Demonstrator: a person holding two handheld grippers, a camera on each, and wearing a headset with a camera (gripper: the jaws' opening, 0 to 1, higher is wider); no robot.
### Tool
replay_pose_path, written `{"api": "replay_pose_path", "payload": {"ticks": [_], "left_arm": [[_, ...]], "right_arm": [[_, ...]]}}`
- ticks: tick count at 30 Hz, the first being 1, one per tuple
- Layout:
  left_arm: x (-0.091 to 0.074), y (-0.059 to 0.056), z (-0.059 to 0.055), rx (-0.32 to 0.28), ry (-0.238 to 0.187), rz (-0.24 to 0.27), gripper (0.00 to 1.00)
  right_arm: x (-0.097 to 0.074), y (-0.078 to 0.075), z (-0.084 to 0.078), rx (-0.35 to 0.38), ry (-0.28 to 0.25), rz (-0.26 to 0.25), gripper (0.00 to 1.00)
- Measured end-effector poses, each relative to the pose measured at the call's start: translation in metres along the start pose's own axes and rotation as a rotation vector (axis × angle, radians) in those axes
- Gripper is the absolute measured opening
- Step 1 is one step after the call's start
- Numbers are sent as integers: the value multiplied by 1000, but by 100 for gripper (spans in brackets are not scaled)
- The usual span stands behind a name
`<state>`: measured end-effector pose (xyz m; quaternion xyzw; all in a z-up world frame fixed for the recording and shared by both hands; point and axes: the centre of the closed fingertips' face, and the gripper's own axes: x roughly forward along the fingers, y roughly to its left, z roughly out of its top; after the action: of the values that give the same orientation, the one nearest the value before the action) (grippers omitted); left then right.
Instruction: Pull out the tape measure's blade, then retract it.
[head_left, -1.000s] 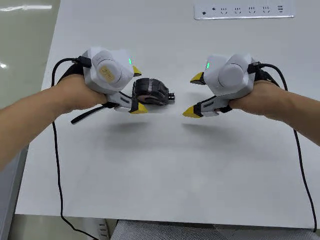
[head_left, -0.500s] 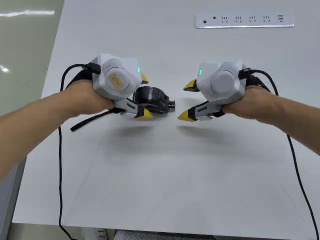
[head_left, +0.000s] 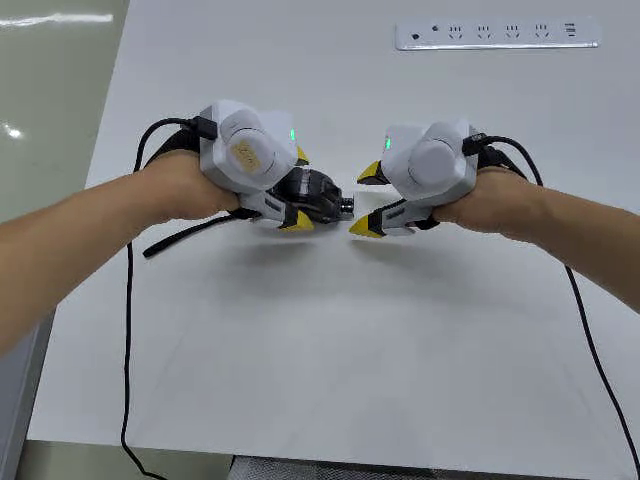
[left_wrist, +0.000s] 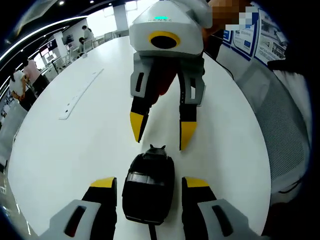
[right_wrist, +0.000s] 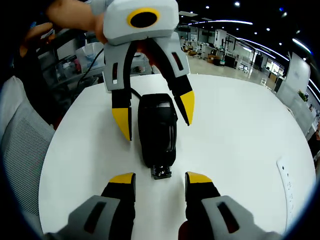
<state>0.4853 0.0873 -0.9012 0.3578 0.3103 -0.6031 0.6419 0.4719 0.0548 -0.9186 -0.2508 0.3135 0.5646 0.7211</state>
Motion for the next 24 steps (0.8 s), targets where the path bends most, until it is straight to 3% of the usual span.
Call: {"api": "replay_pose_path", "payload": {"ticks": [24], "left_arm": [[6, 0, 1, 22, 5, -29, 38]], "right_arm": [[17, -1, -6, -33, 9, 27, 25]]}}
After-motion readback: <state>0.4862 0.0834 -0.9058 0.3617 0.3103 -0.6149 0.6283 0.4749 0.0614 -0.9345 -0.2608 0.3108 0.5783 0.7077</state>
